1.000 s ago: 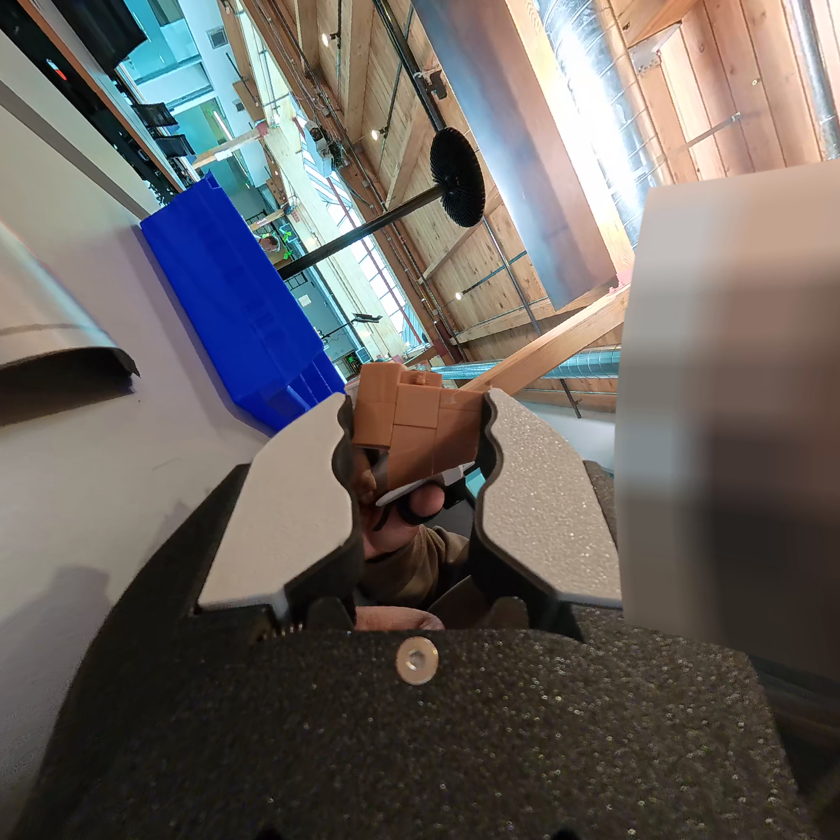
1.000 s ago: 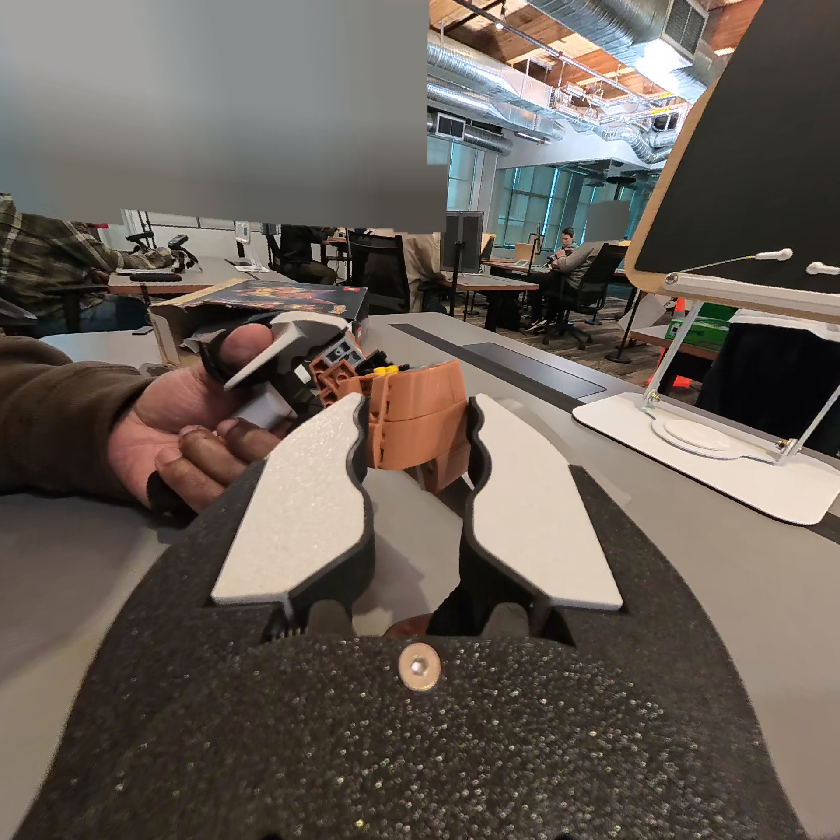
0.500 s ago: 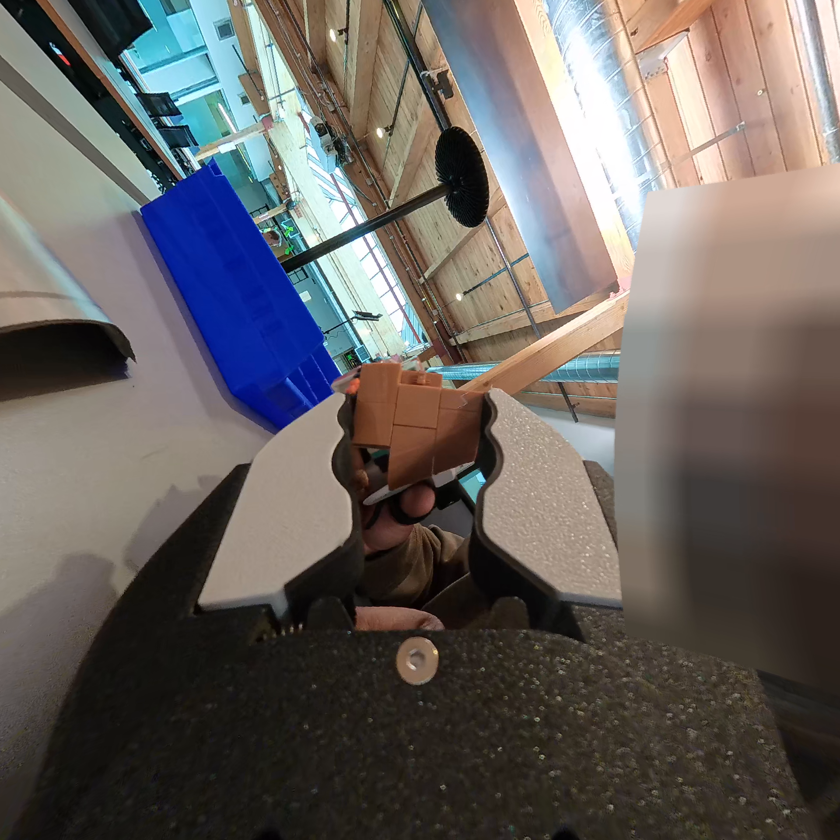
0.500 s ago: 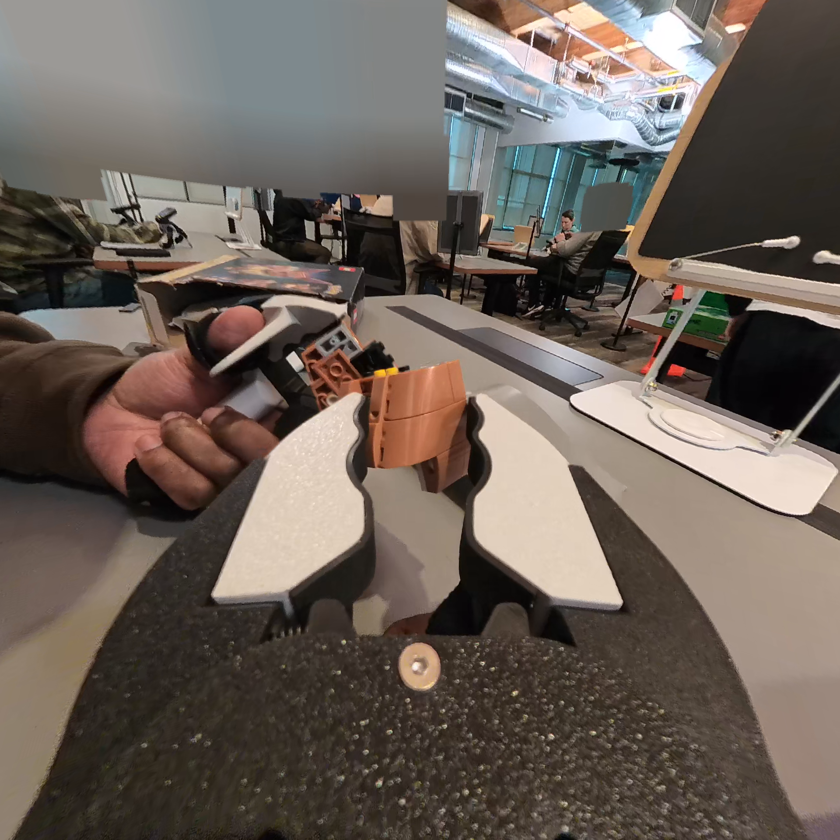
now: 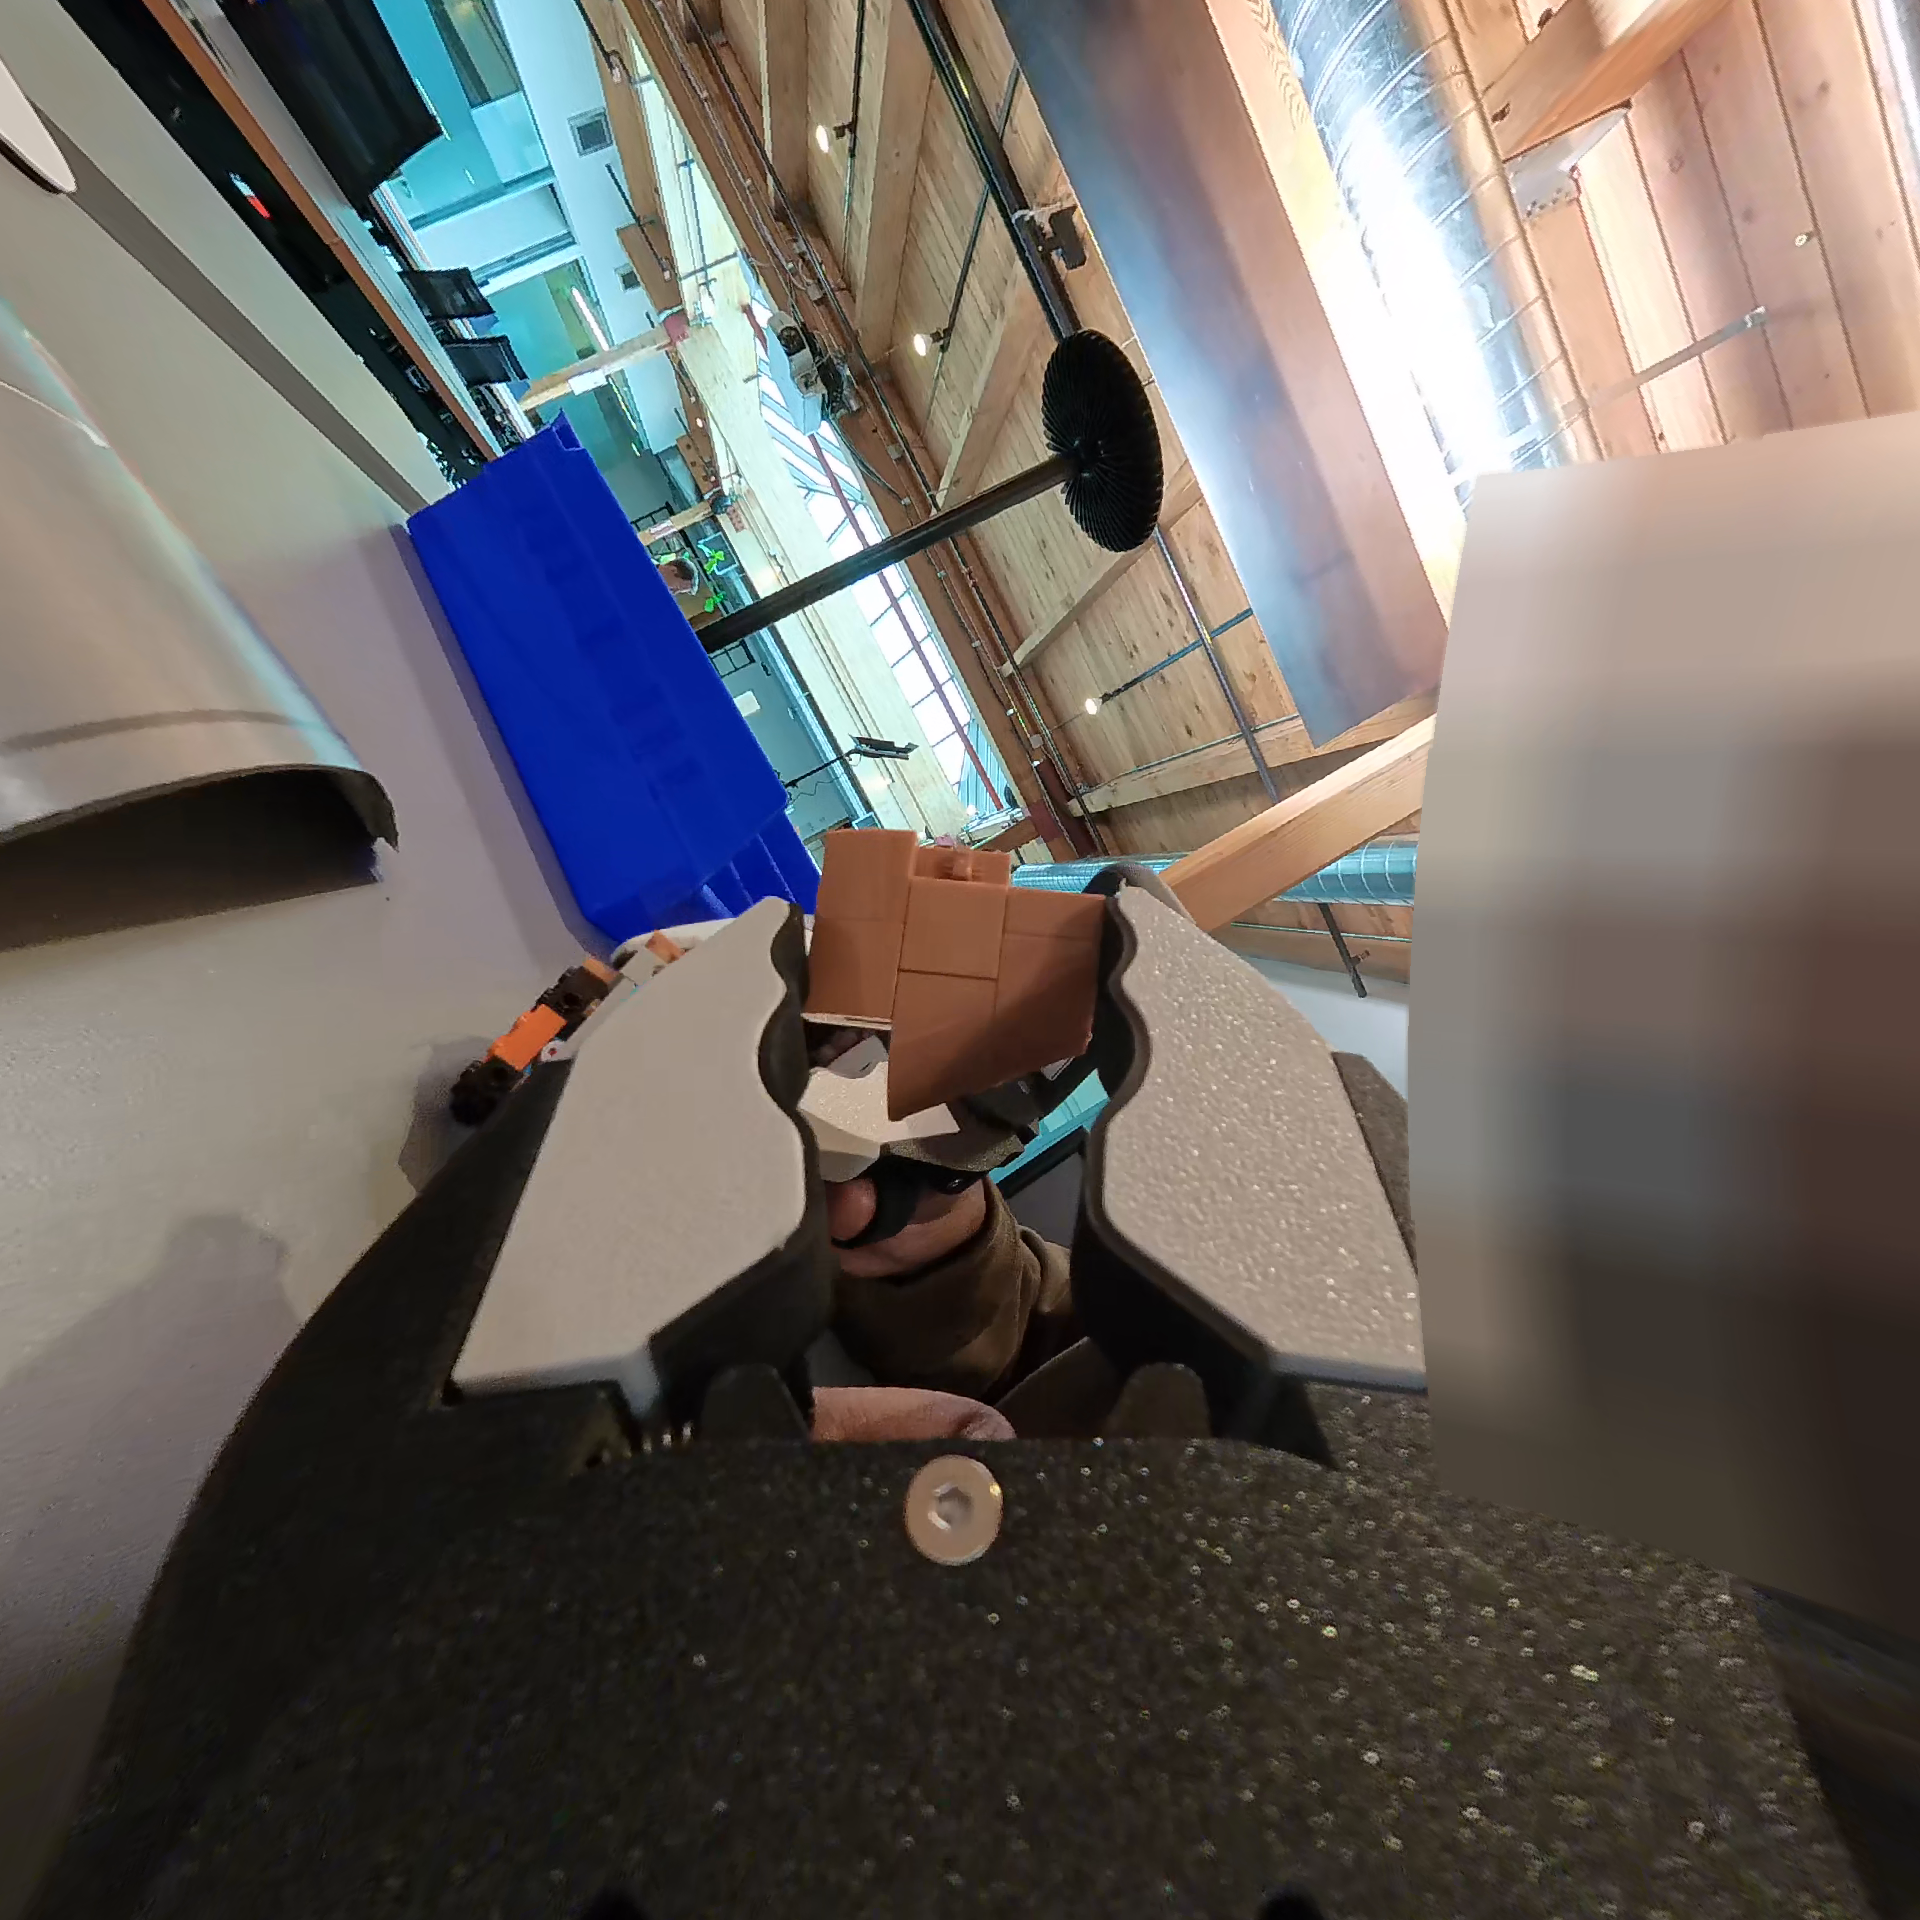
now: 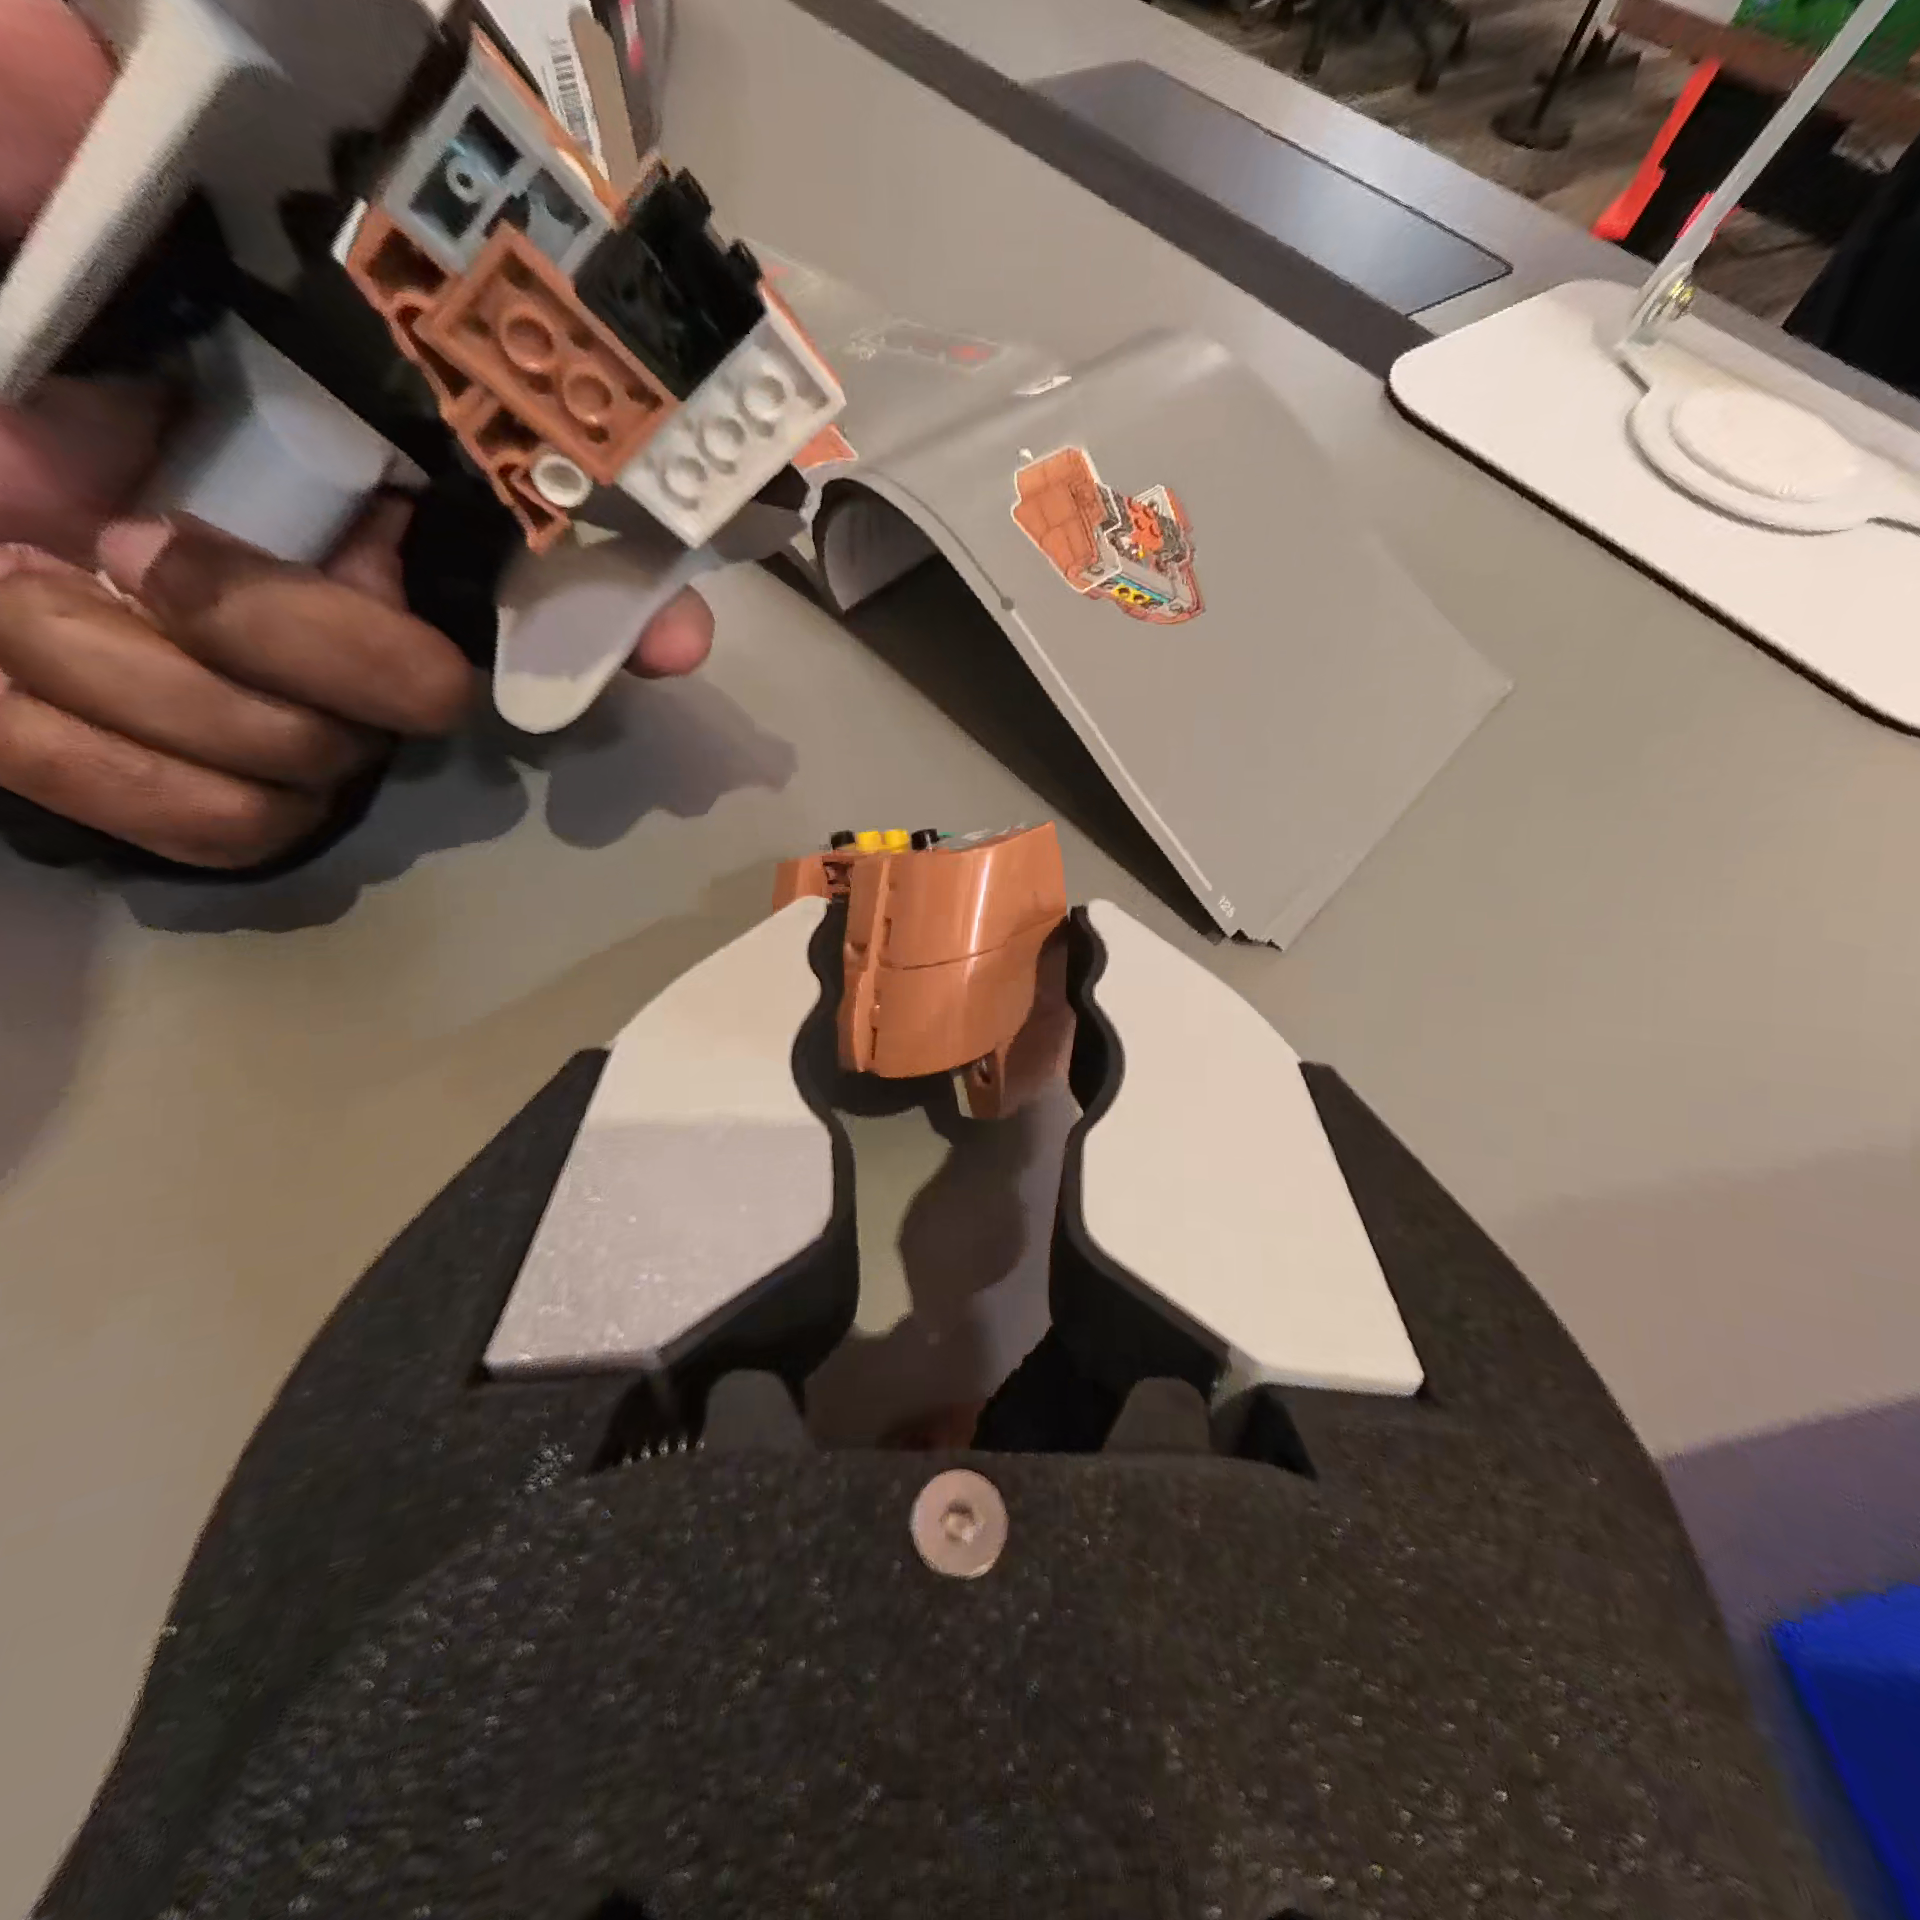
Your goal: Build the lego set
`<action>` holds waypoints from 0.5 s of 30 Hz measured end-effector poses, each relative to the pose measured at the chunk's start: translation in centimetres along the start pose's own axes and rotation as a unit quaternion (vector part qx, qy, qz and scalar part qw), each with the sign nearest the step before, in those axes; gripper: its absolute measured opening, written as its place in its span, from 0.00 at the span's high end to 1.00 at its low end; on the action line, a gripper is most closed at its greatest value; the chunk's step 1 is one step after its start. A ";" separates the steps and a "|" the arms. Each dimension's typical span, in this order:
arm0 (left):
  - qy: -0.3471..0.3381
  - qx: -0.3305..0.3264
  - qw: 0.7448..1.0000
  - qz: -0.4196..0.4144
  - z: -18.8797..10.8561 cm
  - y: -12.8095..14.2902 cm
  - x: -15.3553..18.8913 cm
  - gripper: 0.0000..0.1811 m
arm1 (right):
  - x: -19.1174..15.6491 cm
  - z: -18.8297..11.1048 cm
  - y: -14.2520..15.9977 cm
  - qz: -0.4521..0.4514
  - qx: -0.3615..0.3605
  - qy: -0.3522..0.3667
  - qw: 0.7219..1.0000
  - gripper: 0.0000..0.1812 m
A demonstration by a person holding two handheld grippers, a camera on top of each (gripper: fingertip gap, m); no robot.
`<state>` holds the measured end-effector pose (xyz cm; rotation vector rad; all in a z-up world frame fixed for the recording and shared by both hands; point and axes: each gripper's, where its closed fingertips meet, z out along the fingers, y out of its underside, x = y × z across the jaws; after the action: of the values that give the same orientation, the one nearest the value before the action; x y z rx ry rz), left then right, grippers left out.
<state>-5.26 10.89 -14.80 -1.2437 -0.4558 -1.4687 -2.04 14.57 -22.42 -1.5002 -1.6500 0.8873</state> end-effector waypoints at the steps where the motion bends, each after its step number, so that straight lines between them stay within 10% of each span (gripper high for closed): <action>1: 0.000 0.000 1.000 -0.001 0.0 0.0 0.0 0.70 | 0.0 0.0 0.2 0.001 -0.008 -0.002 1.000 0.77; 15: -0.006 0.002 1.000 -0.007 0.0 -0.1 -0.3 0.70 | -0.4 0.2 1.2 -0.018 -0.043 -0.005 0.999 0.77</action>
<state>-5.40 11.01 -15.03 -1.2483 -0.4768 -1.4722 -1.54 14.28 -23.58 -1.5216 -1.7371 0.8152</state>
